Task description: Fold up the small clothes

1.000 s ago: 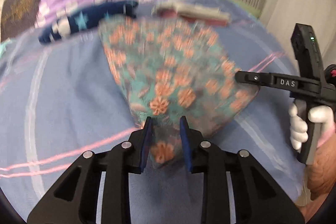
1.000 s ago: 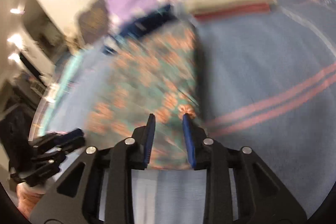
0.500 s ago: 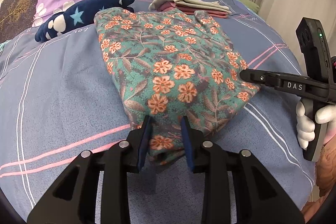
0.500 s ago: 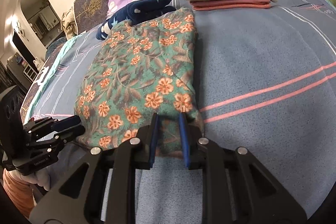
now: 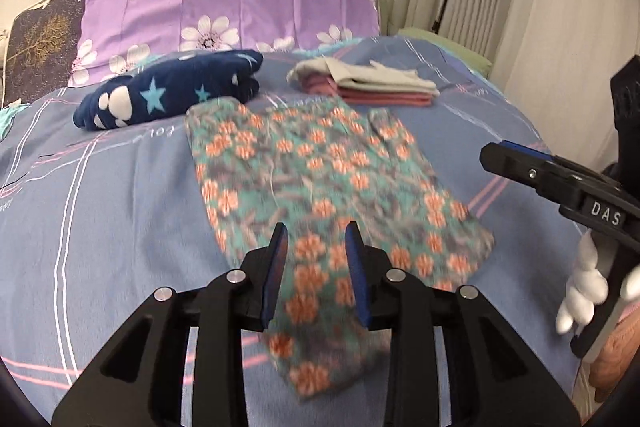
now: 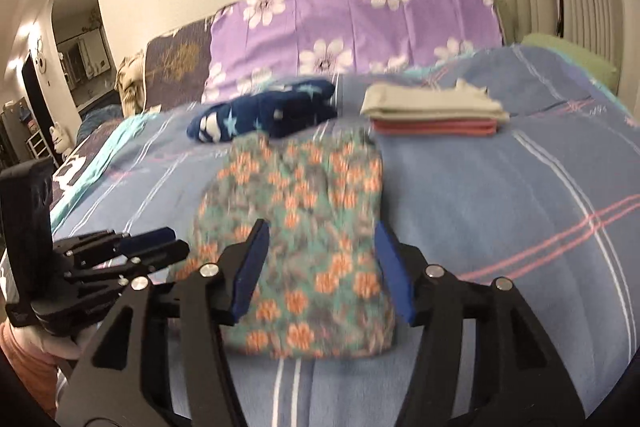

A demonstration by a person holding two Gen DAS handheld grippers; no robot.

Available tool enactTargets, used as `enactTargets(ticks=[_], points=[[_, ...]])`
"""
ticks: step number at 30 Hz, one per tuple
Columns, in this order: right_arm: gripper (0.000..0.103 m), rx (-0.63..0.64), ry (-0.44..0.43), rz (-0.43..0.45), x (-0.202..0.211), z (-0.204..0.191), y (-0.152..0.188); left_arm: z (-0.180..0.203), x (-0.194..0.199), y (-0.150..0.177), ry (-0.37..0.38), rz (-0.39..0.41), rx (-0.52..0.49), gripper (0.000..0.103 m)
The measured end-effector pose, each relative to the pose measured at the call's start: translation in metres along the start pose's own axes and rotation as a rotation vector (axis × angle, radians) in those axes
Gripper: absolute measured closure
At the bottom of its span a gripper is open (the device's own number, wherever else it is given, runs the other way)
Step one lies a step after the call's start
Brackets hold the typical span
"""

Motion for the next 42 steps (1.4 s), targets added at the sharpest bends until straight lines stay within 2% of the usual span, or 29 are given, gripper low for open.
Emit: enactTargets(ticks=[2, 3, 5, 8, 9, 12, 14, 15, 17, 22, 24, 27, 29, 31, 33, 35, 36, 37, 42], points=[[0.055, -0.013, 0.007, 0.003, -0.004, 0.000, -0.006, -0.004, -0.003, -0.005, 0.003, 0.017, 0.029, 0.062], [0.063, -0.019, 0.003, -0.006, -0.007, 0.000, -0.008, -0.006, -0.005, -0.007, -0.001, 0.017, 0.040, 0.060], [0.071, 0.003, -0.007, -0.054, -0.018, -0.003, -0.009, -0.010, -0.011, -0.011, 0.000, 0.007, 0.063, 0.060], [0.072, 0.010, -0.027, -0.073, -0.033, -0.005, -0.010, -0.014, -0.025, -0.012, -0.001, -0.035, 0.089, 0.060], [0.072, -0.001, -0.046, -0.093, -0.041, -0.005, -0.009, -0.016, -0.034, -0.008, -0.016, -0.072, 0.087, 0.060], [0.075, -0.078, -0.092, -0.231, -0.076, 0.004, 0.014, -0.022, -0.060, 0.012, -0.036, -0.170, 0.090, 0.060], [0.085, -0.129, -0.080, -0.344, -0.103, 0.018, 0.039, -0.020, -0.062, 0.018, -0.039, -0.141, 0.042, 0.059], [0.087, -0.152, -0.112, -0.317, -0.104, 0.022, 0.041, -0.018, -0.060, 0.018, -0.047, -0.137, 0.032, 0.059], [0.087, -0.136, -0.131, -0.331, -0.101, 0.021, 0.039, -0.017, -0.059, 0.020, -0.053, -0.139, 0.020, 0.059], [0.087, -0.098, -0.093, -0.357, -0.096, 0.016, 0.032, -0.018, -0.055, 0.017, -0.031, -0.147, 0.027, 0.059], [0.086, -0.061, -0.094, -0.328, -0.086, 0.010, 0.018, -0.016, -0.049, 0.009, -0.025, -0.141, 0.012, 0.059], [0.086, 0.007, -0.094, -0.273, -0.084, 0.004, -0.016, -0.021, -0.041, -0.015, -0.036, -0.089, -0.010, 0.059], [0.086, -0.001, -0.144, -0.278, -0.094, 0.002, -0.032, -0.030, -0.040, -0.030, -0.057, -0.060, 0.006, 0.059], [0.086, -0.062, -0.186, -0.306, -0.118, 0.007, -0.044, -0.043, -0.047, -0.040, -0.042, -0.058, 0.059, 0.059], [0.086, -0.101, -0.165, -0.351, -0.142, 0.016, -0.040, -0.055, -0.064, -0.035, -0.062, -0.105, 0.077, 0.059], [0.093, -0.129, -0.070, -0.442, -0.176, 0.032, -0.017, -0.068, -0.089, -0.014, -0.118, -0.202, 0.069, 0.057], [0.094, -0.154, -0.092, -0.442, -0.184, 0.035, -0.010, -0.068, -0.090, -0.008, -0.122, -0.152, 0.046, 0.056], [0.094, -0.166, -0.121, -0.406, -0.185, 0.038, -0.008, -0.067, -0.088, -0.007, -0.123, -0.138, 0.037, 0.056], [0.094, -0.139, -0.129, -0.383, -0.179, 0.037, -0.008, -0.059, -0.083, -0.007, -0.160, -0.147, -0.007, 0.056]])
Point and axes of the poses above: each gripper's, at about its wrist camera, not at the fingertips, and x roughly against the way its jaws point, z to its right, y to its underside, the point moved 7 cm from there along -x, roughly the way its jaws point, and after that the axes turned 3 degrees about y, right-handed, at the moved point
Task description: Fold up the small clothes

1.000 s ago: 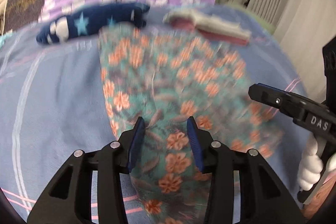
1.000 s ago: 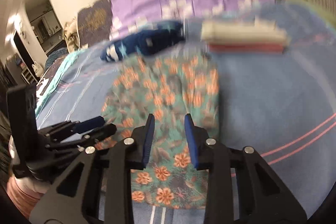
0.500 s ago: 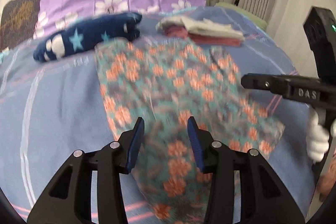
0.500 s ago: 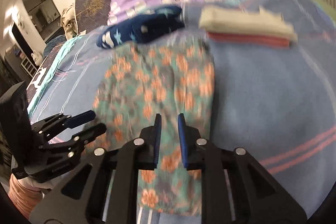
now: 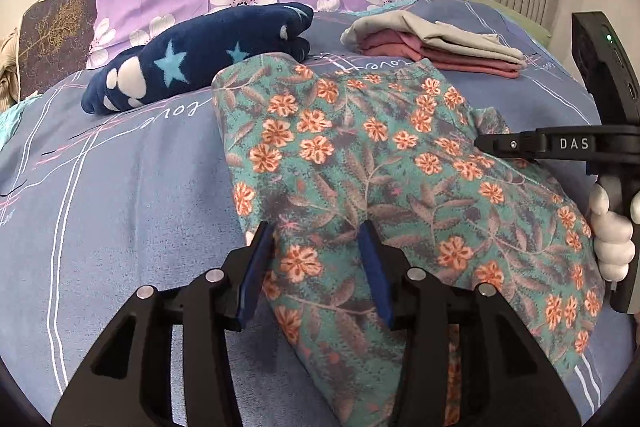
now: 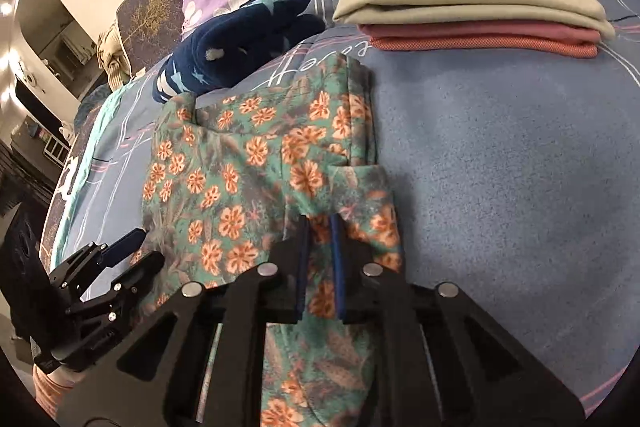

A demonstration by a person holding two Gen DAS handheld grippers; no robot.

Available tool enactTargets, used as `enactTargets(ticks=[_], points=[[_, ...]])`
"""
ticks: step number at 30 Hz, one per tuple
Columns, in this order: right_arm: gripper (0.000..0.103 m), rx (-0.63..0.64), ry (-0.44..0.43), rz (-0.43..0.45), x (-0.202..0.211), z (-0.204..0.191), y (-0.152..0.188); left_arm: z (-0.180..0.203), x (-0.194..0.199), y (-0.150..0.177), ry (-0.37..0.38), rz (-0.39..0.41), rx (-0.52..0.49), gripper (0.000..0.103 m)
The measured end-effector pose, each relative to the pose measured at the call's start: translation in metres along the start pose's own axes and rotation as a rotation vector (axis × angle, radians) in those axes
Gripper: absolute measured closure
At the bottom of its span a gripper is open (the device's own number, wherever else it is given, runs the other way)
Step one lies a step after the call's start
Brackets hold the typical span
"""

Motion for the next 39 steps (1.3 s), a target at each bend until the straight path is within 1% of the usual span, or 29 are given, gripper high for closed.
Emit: enactTargets(ticks=[3, 5, 6, 7, 8, 9, 11, 13, 15, 17, 18, 19, 22, 25, 29, 32, 34, 37, 39], points=[[0.092, -0.029, -0.030, 0.001, 0.007, 0.002, 0.000, 0.000, 0.001, 0.003, 0.023, 0.006, 0.021, 0.056], [0.088, -0.059, -0.052, 0.007, 0.021, 0.005, 0.002, 0.000, 0.003, 0.004, 0.037, 0.011, 0.037, 0.056], [0.076, -0.068, -0.054, 0.015, 0.031, 0.007, 0.004, -0.003, 0.004, 0.004, 0.043, 0.012, 0.045, 0.055], [0.067, -0.068, -0.051, 0.023, 0.039, 0.009, 0.005, -0.007, 0.005, 0.002, 0.049, 0.013, 0.058, 0.055], [0.056, -0.060, -0.039, 0.039, 0.051, 0.010, 0.007, -0.011, 0.008, 0.001, 0.060, 0.016, 0.082, 0.055], [0.055, -0.051, -0.035, 0.045, 0.055, 0.011, 0.008, -0.013, 0.014, 0.000, 0.089, 0.029, 0.118, 0.055], [0.054, -0.033, -0.034, 0.040, 0.065, 0.014, 0.014, -0.016, 0.021, -0.003, 0.129, 0.044, 0.149, 0.054], [0.053, -0.054, -0.073, 0.007, 0.066, 0.018, 0.021, -0.022, 0.021, -0.005, 0.125, 0.036, 0.158, 0.048], [0.050, -0.089, -0.117, -0.036, 0.060, 0.023, 0.027, -0.027, 0.015, -0.002, 0.120, 0.003, 0.161, 0.046], [0.045, -0.112, -0.154, -0.085, 0.052, 0.027, 0.036, -0.029, 0.003, 0.006, 0.167, -0.052, 0.187, 0.044], [0.043, -0.117, -0.176, -0.097, 0.048, 0.026, 0.039, -0.029, 0.000, 0.008, 0.186, -0.055, 0.193, 0.040], [0.042, -0.125, -0.195, -0.099, 0.045, 0.026, 0.039, -0.028, -0.003, 0.009, 0.204, -0.050, 0.191, 0.036], [0.042, -0.167, -0.249, -0.110, 0.040, 0.029, 0.035, -0.024, -0.007, 0.007, 0.232, -0.060, 0.181, 0.032], [0.042, -0.180, -0.281, -0.122, 0.035, 0.028, 0.029, -0.020, -0.013, 0.001, 0.237, -0.069, 0.154, 0.031], [0.042, -0.151, -0.311, -0.124, 0.026, 0.020, 0.021, -0.018, -0.024, -0.009, 0.278, -0.061, 0.176, 0.031], [0.042, -0.135, -0.312, -0.129, 0.019, 0.012, 0.014, -0.018, -0.030, -0.016, 0.302, -0.057, 0.187, 0.031], [0.042, -0.114, -0.300, -0.131, 0.013, 0.006, 0.008, -0.016, -0.034, -0.021, 0.308, -0.056, 0.179, 0.036], [0.042, -0.082, -0.292, -0.121, 0.008, 0.000, 0.003, -0.015, -0.038, -0.023, 0.300, -0.064, 0.158, 0.040], [0.043, -0.052, -0.291, -0.108, 0.007, -0.001, 0.004, -0.014, -0.038, -0.023, 0.291, -0.064, 0.141, 0.040]])
Point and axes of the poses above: each gripper's, at about its wrist camera, not at the fingertips, and x roughly against the way its jaws point, z to its right, y to its underside, the point moved 7 cm from there along -x, roughly the way its jaws point, and after that the axes turned 3 degrees about y, right-handed, at the moved point
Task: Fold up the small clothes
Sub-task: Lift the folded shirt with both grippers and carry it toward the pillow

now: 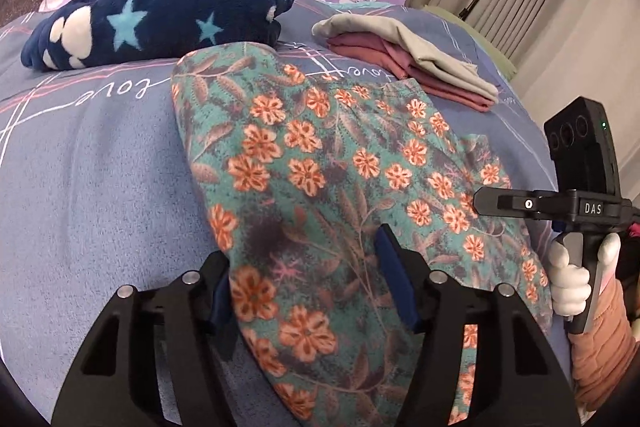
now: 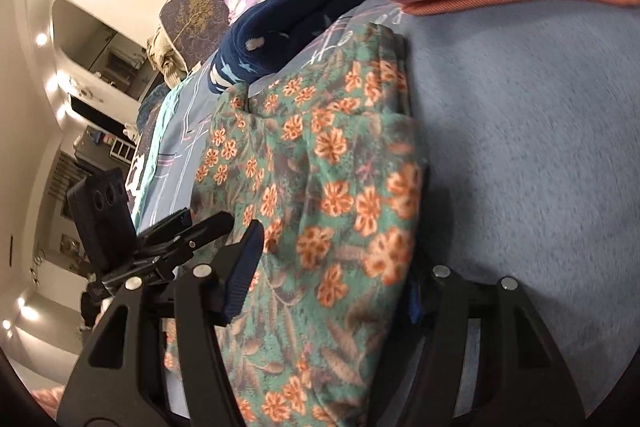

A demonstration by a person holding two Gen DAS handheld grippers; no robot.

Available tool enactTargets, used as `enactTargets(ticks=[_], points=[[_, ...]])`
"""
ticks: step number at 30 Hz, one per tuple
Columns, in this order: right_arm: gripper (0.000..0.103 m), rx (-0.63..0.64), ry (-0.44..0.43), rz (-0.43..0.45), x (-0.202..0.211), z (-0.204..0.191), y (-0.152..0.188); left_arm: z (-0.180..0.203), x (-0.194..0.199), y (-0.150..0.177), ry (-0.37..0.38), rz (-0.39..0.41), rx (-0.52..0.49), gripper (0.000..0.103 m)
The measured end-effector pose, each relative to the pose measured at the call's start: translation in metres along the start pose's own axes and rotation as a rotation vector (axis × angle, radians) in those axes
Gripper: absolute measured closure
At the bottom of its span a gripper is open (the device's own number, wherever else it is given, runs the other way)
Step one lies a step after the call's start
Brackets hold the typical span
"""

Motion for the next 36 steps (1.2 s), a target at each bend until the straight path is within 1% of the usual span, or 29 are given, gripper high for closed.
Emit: enactTargets(ticks=[2, 5, 8, 12, 19, 22, 23, 24, 25, 26, 27, 28, 29, 31, 33, 36], points=[[0.046, 0.024, -0.001, 0.007, 0.001, 0.000, 0.002, 0.001, -0.001, -0.001, -0.002, 0.000, -0.005, 0.040], [0.053, 0.025, -0.010, 0.018, 0.002, 0.005, 0.003, 0.000, -0.001, -0.001, 0.001, 0.006, -0.010, 0.040], [0.054, 0.025, -0.018, 0.031, 0.003, 0.007, 0.004, 0.000, -0.001, -0.001, 0.007, 0.017, -0.009, 0.040], [0.054, 0.066, -0.014, 0.059, 0.005, 0.005, 0.007, -0.001, 0.001, 0.002, 0.013, 0.028, -0.006, 0.040], [0.054, 0.074, -0.010, 0.064, 0.005, 0.005, 0.007, -0.004, 0.002, 0.003, 0.038, 0.032, 0.006, 0.040], [0.057, 0.090, 0.010, 0.073, 0.002, 0.003, 0.004, -0.002, -0.001, 0.000, 0.032, 0.031, 0.000, 0.040], [0.063, 0.097, 0.018, 0.076, 0.000, 0.002, 0.003, -0.002, -0.001, -0.002, 0.030, 0.033, 0.000, 0.043], [0.067, 0.103, 0.030, 0.078, -0.002, 0.001, 0.002, -0.002, -0.001, -0.005, 0.021, 0.043, 0.005, 0.059], [0.069, 0.110, 0.046, 0.080, -0.002, 0.000, 0.001, -0.003, 0.000, -0.007, 0.030, 0.053, 0.015, 0.076], [0.073, 0.119, 0.063, 0.086, -0.001, -0.003, 0.003, -0.002, 0.004, -0.009, 0.059, 0.069, 0.031, 0.079], [0.077, 0.128, 0.081, 0.092, 0.000, -0.006, 0.003, -0.001, 0.007, -0.010, 0.059, 0.081, 0.031, 0.082], [0.078, 0.140, 0.106, 0.101, 0.002, -0.010, 0.005, 0.003, 0.011, -0.011, 0.047, 0.093, 0.013, 0.084], [0.080, 0.165, 0.150, 0.123, 0.008, -0.019, 0.006, 0.009, 0.015, -0.012, 0.028, 0.106, -0.018, 0.084], [0.082, 0.206, 0.192, 0.170, 0.023, -0.035, 0.006, 0.031, 0.032, -0.017, -0.023, 0.141, -0.113, 0.085], [0.082, 0.229, 0.200, 0.219, 0.042, -0.049, 0.006, 0.059, 0.056, -0.025, -0.066, 0.192, -0.213, 0.085], [0.083, 0.275, 0.234, 0.316, 0.081, -0.069, 0.010, 0.098, 0.092, -0.037, -0.073, 0.255, -0.306, 0.085]])
Point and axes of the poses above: each gripper's, at about its wrist camera, not at the fingertips, and x roughly against the way its jaws point, z to its right, y to its underside, the point moved 7 cm from there along -x, roughly the way its jaws point, and after that the axes turned 3 degrees about y, right-handed, at the moved point
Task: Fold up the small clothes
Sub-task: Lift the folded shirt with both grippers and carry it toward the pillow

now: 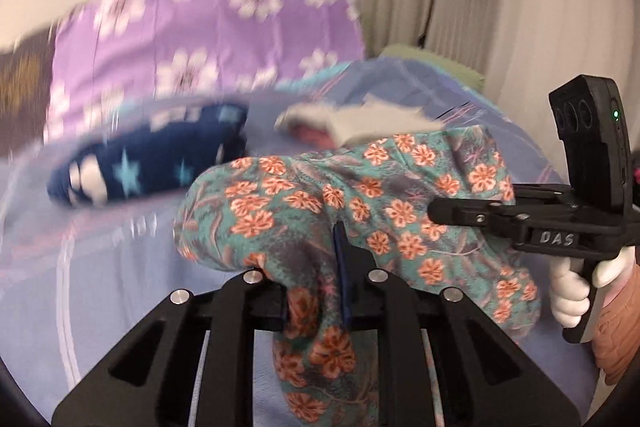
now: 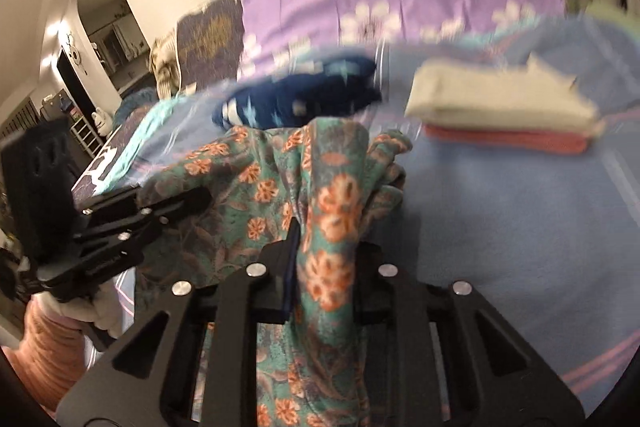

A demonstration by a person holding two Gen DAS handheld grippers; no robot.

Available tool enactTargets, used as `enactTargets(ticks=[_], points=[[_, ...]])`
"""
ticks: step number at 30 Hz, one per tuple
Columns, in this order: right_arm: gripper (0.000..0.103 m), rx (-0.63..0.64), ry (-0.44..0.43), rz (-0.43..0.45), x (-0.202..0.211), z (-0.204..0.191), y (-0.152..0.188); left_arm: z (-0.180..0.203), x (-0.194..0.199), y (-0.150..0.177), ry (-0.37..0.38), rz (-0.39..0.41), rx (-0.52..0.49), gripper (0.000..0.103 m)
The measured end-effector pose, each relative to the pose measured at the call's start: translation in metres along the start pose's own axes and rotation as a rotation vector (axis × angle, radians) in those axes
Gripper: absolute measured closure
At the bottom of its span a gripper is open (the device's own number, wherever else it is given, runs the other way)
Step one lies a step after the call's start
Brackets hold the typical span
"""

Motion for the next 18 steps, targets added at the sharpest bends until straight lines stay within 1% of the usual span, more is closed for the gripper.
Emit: enactTargets(ticks=[3, 6, 10, 13, 15, 18], points=[[0.083, 0.025, 0.046, 0.097, 0.043, 0.000, -0.013, 0.030, 0.014, -0.027, 0.006, 0.027, -0.075, 0.085], [0.083, 0.004, 0.076, 0.165, 0.086, 0.017, -0.024, 0.066, 0.018, -0.055, 0.021, 0.048, -0.146, 0.085], [0.083, -0.025, 0.135, 0.224, 0.135, 0.047, -0.033, 0.118, 0.010, -0.088, 0.075, 0.063, -0.202, 0.085], [0.083, -0.059, 0.182, 0.261, 0.174, 0.080, -0.037, 0.160, -0.006, -0.108, 0.122, 0.053, -0.230, 0.085], [0.083, -0.085, 0.201, 0.273, 0.191, 0.098, -0.037, 0.186, -0.014, -0.118, 0.149, 0.047, -0.253, 0.085], [0.083, -0.129, 0.232, 0.288, 0.216, 0.131, -0.036, 0.227, -0.026, -0.130, 0.173, 0.047, -0.322, 0.085]])
Point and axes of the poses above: each gripper's, at about its wrist camera, not at the fingertips, and x roughly against the way its jaws point, z to its right, y to its underside, the point moved 7 cm from there along -x, roughly the way its jaws point, and after that the axes turned 3 degrees about y, right-handed, at the moved point
